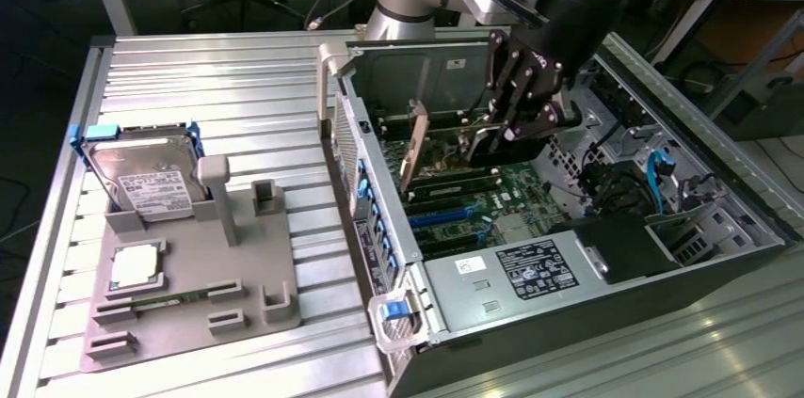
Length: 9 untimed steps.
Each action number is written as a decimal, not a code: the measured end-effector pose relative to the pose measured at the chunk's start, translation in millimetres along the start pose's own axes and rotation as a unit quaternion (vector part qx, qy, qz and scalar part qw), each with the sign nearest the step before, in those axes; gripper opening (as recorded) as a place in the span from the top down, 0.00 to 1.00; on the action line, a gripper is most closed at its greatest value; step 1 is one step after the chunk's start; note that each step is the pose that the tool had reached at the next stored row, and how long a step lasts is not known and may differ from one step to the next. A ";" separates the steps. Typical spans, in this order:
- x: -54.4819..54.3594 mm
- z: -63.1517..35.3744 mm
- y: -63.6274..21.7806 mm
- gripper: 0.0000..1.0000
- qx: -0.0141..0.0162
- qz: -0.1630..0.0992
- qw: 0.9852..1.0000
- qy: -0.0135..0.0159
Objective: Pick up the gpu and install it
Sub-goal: 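Insert the gpu into the slot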
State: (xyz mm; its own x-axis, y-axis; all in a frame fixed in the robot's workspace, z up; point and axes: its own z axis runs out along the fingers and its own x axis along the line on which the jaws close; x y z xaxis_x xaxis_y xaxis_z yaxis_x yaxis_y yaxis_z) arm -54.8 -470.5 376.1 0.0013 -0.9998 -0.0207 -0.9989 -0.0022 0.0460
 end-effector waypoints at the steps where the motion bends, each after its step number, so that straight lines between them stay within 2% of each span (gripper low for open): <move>1: 0.0 0.3 0.0 0.73 0.000 0.000 1.000 0.000; 9: 0.1 3.7 -0.2 0.73 0.000 0.000 1.000 0.000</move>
State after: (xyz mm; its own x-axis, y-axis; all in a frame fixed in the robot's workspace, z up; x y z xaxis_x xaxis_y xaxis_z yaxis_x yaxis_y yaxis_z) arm -54.8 -470.6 372.3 0.0013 -0.9998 -0.0206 -0.9989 -0.0022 0.0460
